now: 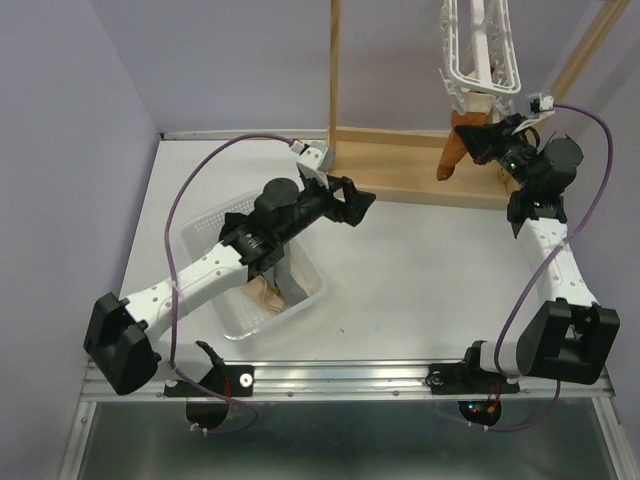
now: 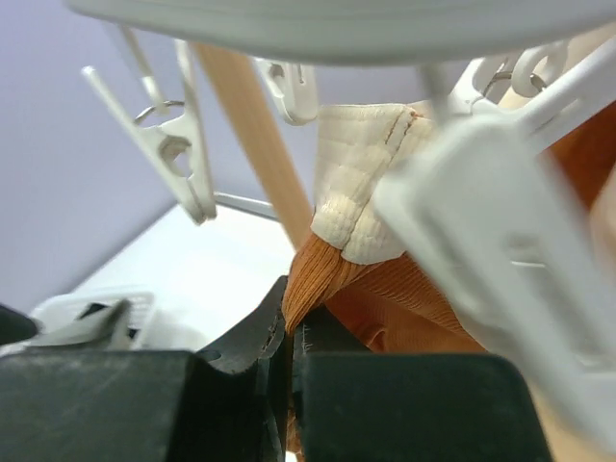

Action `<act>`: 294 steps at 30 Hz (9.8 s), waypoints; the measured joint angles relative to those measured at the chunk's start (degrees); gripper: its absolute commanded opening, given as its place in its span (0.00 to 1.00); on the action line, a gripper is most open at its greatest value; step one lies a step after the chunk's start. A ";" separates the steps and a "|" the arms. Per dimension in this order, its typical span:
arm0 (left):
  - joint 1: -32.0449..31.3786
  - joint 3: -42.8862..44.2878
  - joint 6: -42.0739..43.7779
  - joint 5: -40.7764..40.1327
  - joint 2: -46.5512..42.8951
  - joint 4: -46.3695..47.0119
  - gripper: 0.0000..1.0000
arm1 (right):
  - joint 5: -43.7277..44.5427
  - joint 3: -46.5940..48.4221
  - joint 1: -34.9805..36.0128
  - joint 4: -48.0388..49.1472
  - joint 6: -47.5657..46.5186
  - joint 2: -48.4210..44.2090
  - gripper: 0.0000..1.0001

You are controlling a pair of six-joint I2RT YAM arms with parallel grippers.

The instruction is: Remove the underwear clipped to the hanger

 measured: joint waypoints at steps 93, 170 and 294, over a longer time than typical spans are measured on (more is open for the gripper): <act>-10.62 53.66 25.35 2.49 52.70 7.17 0.00 | 22.18 23.63 3.41 -28.30 7.54 0.92 0.71; 1.55 42.42 9.11 1.38 45.55 12.04 0.00 | -19.32 28.61 -13.16 0.28 -8.68 19.02 0.83; 2.27 44.35 6.75 11.41 44.46 5.81 0.00 | -5.66 12.90 3.37 30.25 28.02 19.65 1.00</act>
